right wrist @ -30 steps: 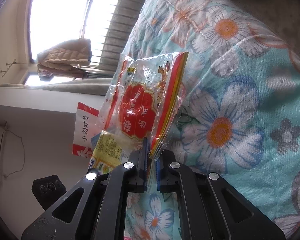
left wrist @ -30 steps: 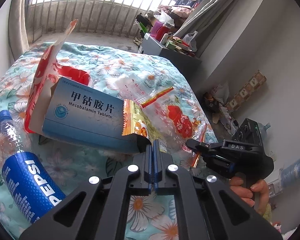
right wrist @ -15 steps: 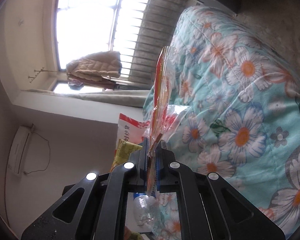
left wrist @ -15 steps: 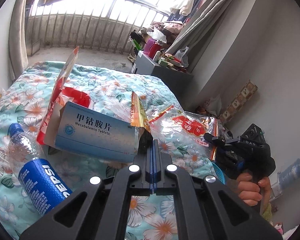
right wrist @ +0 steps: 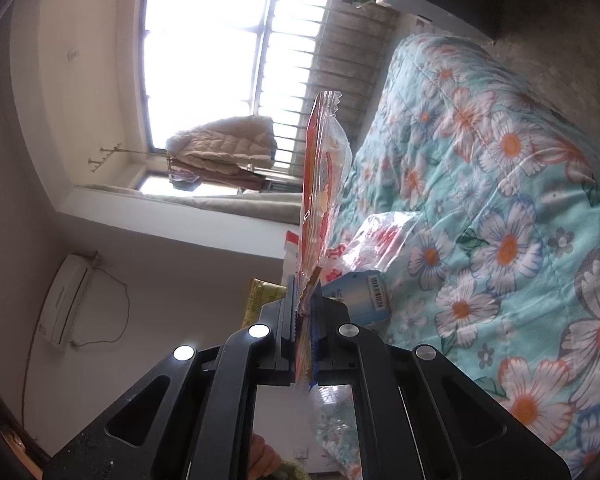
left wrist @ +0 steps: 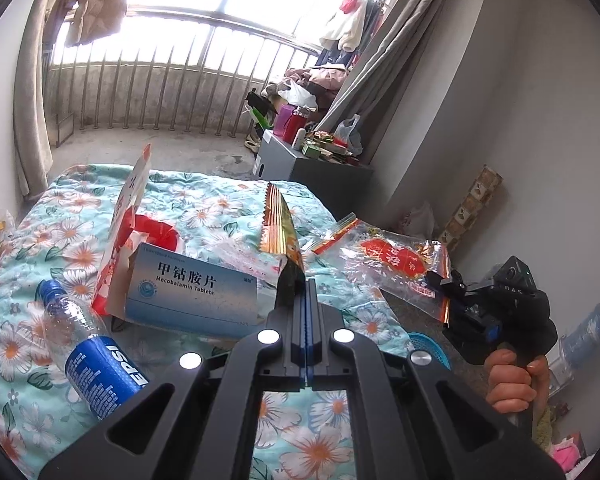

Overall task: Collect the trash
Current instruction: 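Carry the snack bag and striped wrapper to the blue wastebasket and release both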

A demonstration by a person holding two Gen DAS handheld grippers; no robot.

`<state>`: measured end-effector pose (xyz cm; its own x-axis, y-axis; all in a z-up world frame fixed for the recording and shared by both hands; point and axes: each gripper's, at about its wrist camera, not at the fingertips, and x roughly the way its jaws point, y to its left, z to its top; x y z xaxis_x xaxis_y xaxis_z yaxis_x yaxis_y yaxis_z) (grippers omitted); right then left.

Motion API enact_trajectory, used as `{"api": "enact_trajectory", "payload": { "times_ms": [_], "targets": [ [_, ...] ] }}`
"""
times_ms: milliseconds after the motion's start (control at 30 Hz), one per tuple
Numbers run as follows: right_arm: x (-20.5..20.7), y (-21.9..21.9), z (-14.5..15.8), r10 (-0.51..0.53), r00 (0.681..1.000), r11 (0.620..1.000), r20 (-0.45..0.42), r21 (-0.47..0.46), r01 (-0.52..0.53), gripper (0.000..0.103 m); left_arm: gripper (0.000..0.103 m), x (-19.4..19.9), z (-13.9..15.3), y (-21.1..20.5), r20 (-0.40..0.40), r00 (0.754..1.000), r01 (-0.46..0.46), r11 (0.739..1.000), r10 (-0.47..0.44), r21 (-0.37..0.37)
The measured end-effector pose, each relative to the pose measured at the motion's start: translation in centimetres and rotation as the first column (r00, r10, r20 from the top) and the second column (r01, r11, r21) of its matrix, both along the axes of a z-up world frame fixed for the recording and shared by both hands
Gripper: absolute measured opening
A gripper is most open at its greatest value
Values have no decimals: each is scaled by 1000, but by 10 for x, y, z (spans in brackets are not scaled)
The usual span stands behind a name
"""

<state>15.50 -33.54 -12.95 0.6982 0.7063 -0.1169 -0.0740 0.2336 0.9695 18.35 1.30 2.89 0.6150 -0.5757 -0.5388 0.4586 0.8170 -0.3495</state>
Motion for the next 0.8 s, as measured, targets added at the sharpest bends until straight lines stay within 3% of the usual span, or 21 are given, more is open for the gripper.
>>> {"api": "enact_trajectory", "payload": {
  "times_ms": [333,800],
  "targets": [
    [-29,-15,15,-44,997,999,67,15,43,4,0,-17,18,-12,52,998,30,1000,-30,-2],
    [-64,-53,20,-135,987,990,90,39,132,4,0,-32,34,-60,97,987,129,991,-130,21]
  ]
}}
